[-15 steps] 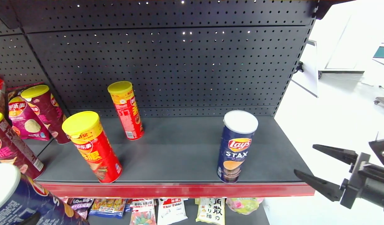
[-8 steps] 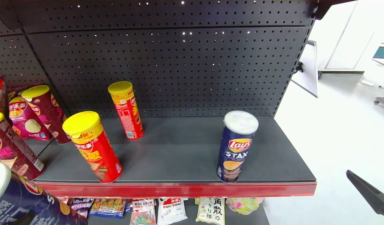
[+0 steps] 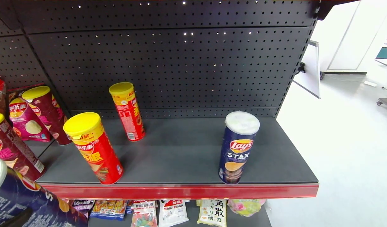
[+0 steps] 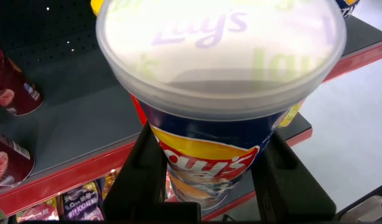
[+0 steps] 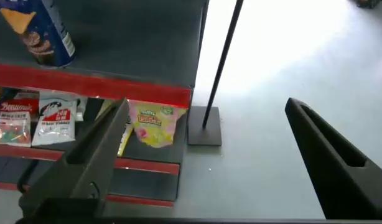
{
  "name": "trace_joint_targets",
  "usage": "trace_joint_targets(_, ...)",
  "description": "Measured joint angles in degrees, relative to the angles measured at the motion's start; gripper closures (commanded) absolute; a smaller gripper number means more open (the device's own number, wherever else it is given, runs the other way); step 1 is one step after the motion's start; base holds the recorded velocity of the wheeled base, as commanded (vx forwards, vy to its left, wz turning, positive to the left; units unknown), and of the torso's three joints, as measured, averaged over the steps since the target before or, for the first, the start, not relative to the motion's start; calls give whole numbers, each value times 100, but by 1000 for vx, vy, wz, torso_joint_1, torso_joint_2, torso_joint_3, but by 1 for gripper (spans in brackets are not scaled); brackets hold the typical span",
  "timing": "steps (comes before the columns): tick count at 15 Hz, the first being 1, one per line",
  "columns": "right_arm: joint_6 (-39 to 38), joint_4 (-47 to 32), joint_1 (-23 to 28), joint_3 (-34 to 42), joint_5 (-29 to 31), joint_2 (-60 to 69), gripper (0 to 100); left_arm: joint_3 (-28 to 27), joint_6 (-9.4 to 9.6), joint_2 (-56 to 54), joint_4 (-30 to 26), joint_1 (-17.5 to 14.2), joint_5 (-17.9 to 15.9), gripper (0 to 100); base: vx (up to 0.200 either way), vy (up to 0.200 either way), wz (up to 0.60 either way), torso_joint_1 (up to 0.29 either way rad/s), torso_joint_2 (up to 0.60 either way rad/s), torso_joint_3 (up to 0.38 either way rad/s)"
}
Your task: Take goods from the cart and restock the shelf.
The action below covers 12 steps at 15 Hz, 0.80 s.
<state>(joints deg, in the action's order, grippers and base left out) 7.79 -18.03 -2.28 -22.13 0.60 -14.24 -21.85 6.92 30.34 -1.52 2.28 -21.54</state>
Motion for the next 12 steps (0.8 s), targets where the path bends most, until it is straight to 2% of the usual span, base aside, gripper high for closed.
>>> trace_joint_targets(2,-46,-239,90,300,-17,675,0,-12,-6,-13,2,-2,9,100,0,0,0,0,0,0)
trace_joint_targets(3,-71,5,132,662,-27,918,0,-11,-4,-24,2,-7,4,100,0,0,0,0,0,0)
trace_joint_targets(5,-180,1363,179,1456,-166,1193,0,-12,-11,-46,2,-7,-2,100,0,0,0,0,0,0)
trace_joint_targets(6,-323,1893,195,1744,-308,1281,0,-32,-80,-79,-2,-7,1,100,0,0,0,0,0,0)
trace_joint_targets(8,-668,1918,210,2018,-427,1384,0,-116,-347,-206,-137,-11,28,100,0,0,0,0,0,0)
trace_joint_targets(9,-747,1907,212,2057,-372,1402,0,-155,-411,-284,-294,-11,33,100,0,0,0,0,0,0)
trace_joint_targets(11,-735,1904,215,2087,112,1424,0,-190,-494,-428,-349,-5,-13,100,0,0,0,0,0,0)
trace_joint_targets(12,-596,1904,215,2092,96,1426,0,-199,-501,-477,-354,0,-27,100,0,0,0,0,0,0)
